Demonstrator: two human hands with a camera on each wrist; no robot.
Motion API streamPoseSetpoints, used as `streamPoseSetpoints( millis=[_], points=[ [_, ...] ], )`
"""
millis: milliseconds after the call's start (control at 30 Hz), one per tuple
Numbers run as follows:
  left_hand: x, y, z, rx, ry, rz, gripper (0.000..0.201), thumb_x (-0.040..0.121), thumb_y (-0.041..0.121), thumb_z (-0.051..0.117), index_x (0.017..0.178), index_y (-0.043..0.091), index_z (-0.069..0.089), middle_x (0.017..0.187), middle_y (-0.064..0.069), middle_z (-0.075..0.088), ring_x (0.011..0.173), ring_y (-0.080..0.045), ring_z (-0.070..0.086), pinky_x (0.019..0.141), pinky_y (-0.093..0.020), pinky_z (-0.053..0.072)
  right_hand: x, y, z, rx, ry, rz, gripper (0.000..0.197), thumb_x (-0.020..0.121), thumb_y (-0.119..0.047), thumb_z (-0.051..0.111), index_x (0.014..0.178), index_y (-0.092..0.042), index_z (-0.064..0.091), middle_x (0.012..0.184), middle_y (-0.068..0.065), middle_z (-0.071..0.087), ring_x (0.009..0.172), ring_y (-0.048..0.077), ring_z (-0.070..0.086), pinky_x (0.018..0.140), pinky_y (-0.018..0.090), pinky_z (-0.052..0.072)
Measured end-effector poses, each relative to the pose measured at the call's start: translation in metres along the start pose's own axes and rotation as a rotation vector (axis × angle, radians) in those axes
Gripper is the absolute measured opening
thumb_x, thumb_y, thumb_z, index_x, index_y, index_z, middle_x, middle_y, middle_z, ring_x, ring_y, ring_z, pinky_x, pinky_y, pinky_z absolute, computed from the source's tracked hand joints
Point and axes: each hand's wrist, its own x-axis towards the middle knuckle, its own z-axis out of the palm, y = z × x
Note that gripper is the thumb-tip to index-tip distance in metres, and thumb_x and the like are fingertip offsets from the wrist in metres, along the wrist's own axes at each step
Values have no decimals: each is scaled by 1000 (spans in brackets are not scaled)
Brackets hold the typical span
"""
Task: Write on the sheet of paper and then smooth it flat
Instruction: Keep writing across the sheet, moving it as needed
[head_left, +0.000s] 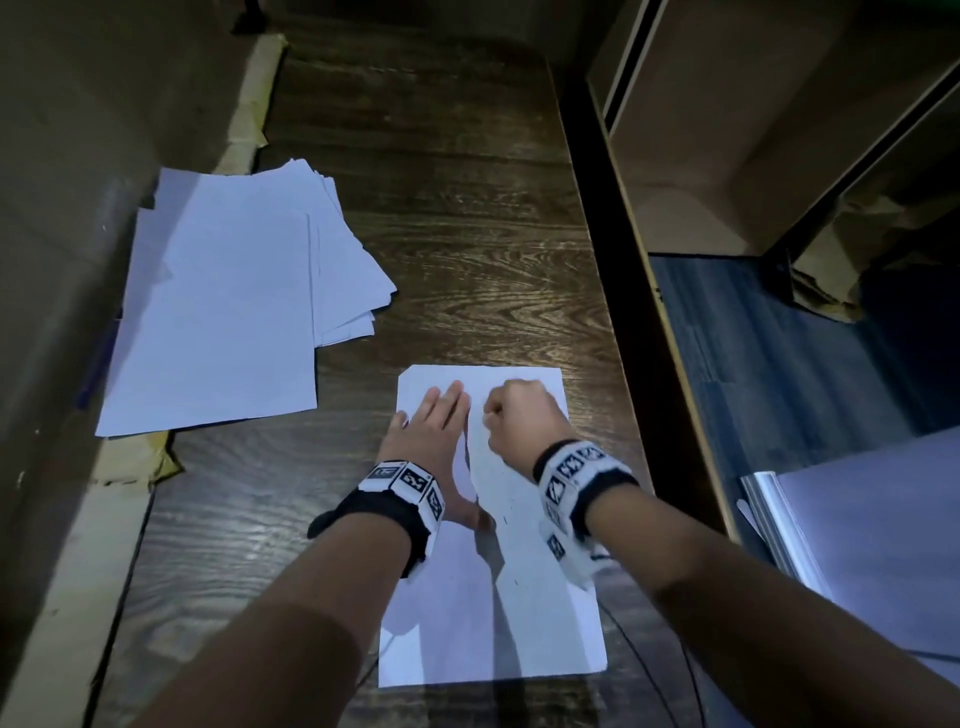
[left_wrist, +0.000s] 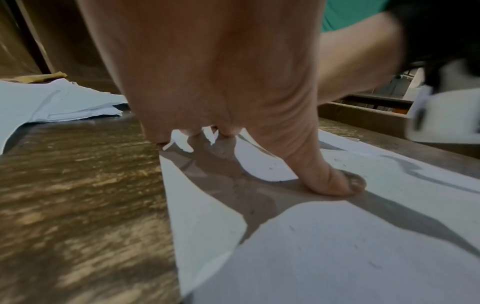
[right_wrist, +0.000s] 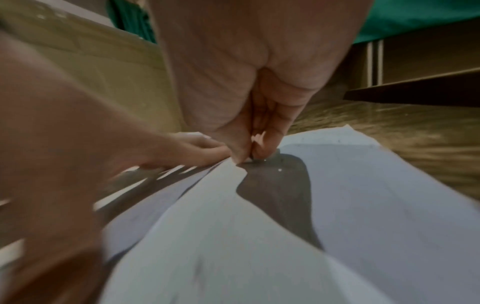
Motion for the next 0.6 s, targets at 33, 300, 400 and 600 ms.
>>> streamPoseSetpoints(
  millis=[33, 300, 400, 600],
  points=[
    [0, 0, -1, 11, 3, -2, 151, 59, 85, 71, 159, 19, -20, 166, 5, -27, 155, -21, -17, 124, -51, 6, 8, -1, 0, 8, 21, 20, 12, 87, -13, 58, 84, -15, 70, 92, 4, 65, 80, 24, 64, 68, 30, 54],
    [-7, 5, -4, 21, -25, 5, 159, 54, 89, 72, 158, 14, -22, 165, 3, -29, 155, -23, -17, 124, -52, 7, -127, 14, 28, 90, -85, -88, 16, 89, -9, 50, 76, -14, 57, 86, 0, 52, 77, 22, 56, 64, 26, 42],
    [-17, 9, -2, 24, -54, 10, 159, 55, 86, 74, 158, 14, -23, 165, 3, -30, 155, -23, -18, 124, -51, 6, -147, 17, 27, 105, -173, -85, 19, 90, -12, 49, 76, -18, 59, 82, -7, 51, 72, 12, 51, 60, 19, 41],
    [-45, 9, 12, 2, -97, 20, 156, 61, 77, 80, 157, 16, -26, 162, 5, -36, 153, -22, -24, 124, -51, 4, -58, 2, -2, 400, 82, 101, 10, 87, -11, 66, 86, -16, 74, 69, -11, 63, 60, -4, 55, 63, 13, 42]
  ],
)
